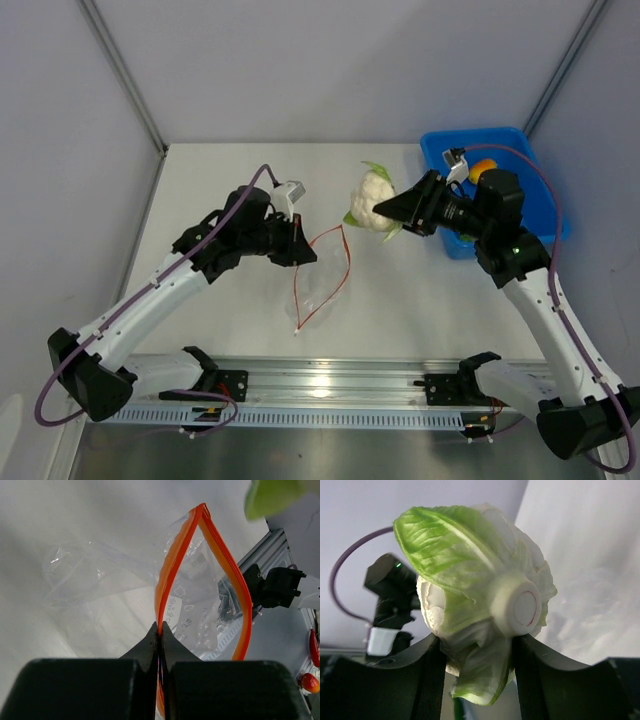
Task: Place the food in the zip-top bag and seal the zipper
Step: Place the fake vegetable in the zipper food storage bag.
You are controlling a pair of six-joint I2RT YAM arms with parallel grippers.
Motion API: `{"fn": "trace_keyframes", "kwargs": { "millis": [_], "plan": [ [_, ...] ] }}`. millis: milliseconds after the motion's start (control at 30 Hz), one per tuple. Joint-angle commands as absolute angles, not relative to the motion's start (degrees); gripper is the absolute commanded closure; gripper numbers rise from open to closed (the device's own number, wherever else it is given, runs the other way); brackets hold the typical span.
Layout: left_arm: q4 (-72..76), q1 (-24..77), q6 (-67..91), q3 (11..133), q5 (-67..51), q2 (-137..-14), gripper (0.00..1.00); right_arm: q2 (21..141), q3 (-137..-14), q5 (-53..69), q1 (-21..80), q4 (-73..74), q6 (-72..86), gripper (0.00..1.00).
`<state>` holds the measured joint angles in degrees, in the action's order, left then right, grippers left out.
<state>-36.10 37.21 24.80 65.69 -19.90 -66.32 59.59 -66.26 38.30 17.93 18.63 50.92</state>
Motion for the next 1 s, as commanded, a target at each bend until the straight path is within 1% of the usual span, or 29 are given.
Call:
{"fn": "trace_keyframes", "kwargs": {
  "millis": [0, 133, 267, 500, 600, 733, 967],
  "plan": [
    [-33.0, 36.5, 27.2, 68.5, -20.7, -67.2, 1.00, 55.9, -66.5, 38.7, 21.4, 14.0, 58.3, 1.00],
    [-31.3, 36.3, 29.4, 68.5, -18.4, -68.4, 0.99, 53.9, -65.7, 36.2, 25.4, 13.0, 63.5, 1.00],
    [-30.7, 36.2, 31.6, 68.8, -16.8, -68.6, 0.99, 54.2, -66.4, 34.1, 30.5, 16.9, 65.9, 1.00],
    [-26.5, 36.2, 35.9, 66.2, -15.3, -66.0, 0.99, 54.6, -60.9, 28.3, 35.7, 15.2, 71.4, 1.00],
    [-24.1, 36.2, 38.1, 64.1, -15.5, -64.5, 1.00, 55.1, -58.3, 24.4, 37.3, 12.6, 75.1, 1.00],
    [-22.1, 36.3, 40.4, 62.3, -15.7, -63.2, 0.99, 57.7, -58.2, 22.3, 39.0, 12.0, 77.1, 1.00],
    [-22.0, 36.2, 40.3, 61.3, -16.7, -62.2, 0.99, 60.3, -58.6, 17.4, 40.9, 15.8, 76.6, 1.00]
  ]
}}
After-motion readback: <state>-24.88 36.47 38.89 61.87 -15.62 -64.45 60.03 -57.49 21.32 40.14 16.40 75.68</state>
